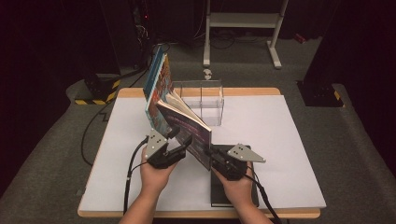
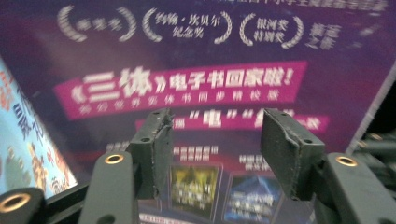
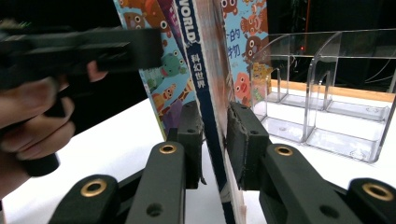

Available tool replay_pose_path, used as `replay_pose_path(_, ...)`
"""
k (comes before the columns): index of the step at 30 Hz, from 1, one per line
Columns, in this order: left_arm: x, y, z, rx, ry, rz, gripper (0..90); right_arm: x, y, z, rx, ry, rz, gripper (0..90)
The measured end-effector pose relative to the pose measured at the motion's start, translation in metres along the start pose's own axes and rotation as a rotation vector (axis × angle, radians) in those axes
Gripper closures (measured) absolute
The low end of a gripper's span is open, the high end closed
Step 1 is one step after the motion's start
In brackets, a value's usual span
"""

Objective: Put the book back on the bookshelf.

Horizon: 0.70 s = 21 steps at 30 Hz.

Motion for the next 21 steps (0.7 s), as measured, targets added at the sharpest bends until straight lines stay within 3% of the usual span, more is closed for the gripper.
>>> replay_pose_path(10,0.001,0.002,-0.007,-0.001,0.004,0.005,42.8,-0.002,-0.005,0.001,-0.03,0.049,0.011,69.5)
replay_pose_path(14,-0.002,0.004,-0.008,0.001,0.01,0.009,42.5,-0.007,-0.006,0.001,-0.043,0.069,0.019,68.9)
replay_pose_path(15,-0.004,0.005,-0.008,0.003,0.005,0.021,42.6,-0.011,-0.006,0.0,-0.048,0.094,0.03,69.1)
replay_pose_path(21,-0.006,0.006,-0.007,0.003,0.009,0.016,42.7,-0.022,-0.005,-0.005,-0.058,0.106,0.055,67.9)
Point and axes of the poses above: each handheld gripper's, and its own axes: z roughly backward along the jaws, y roughly out of its top, x roughly to its right, the point moved 5 cm from there along -z, roughly forward along the jaws, and after that the axes turned 15 degrees about -x, right-handed, at the moved point
